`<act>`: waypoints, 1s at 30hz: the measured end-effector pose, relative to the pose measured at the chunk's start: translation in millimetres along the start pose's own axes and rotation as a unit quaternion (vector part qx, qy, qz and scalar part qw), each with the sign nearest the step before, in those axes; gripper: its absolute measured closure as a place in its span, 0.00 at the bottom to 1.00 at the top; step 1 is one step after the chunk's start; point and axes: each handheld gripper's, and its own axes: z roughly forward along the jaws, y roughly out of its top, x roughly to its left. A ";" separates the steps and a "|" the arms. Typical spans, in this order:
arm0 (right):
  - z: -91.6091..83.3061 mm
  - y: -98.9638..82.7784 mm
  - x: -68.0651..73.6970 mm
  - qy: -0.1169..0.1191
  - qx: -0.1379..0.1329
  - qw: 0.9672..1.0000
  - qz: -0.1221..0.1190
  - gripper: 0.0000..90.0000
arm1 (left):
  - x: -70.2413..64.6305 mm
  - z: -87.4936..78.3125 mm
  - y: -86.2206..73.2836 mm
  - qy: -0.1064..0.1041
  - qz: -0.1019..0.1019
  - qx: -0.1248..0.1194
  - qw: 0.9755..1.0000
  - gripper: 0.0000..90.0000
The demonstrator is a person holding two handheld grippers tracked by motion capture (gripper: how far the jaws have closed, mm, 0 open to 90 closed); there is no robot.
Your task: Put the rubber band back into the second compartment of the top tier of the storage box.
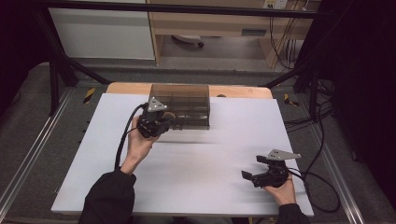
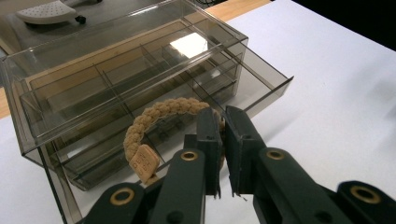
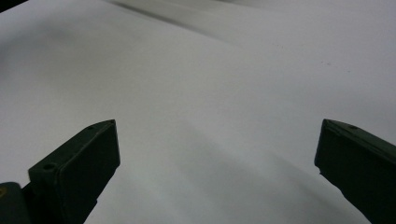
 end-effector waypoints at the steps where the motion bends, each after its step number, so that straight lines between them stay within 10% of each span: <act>1: 0.0 0.0 0.0 0.000 0.000 1.000 0.000 0.01 | 0.0 1.6 0.7 0.000 -0.002 0.000 1.000 0.93; 30: 0.2 -0.1 0.1 0.000 0.001 1.000 0.000 0.01 | -0.2 40.1 15.9 0.009 -0.003 0.021 1.000 0.93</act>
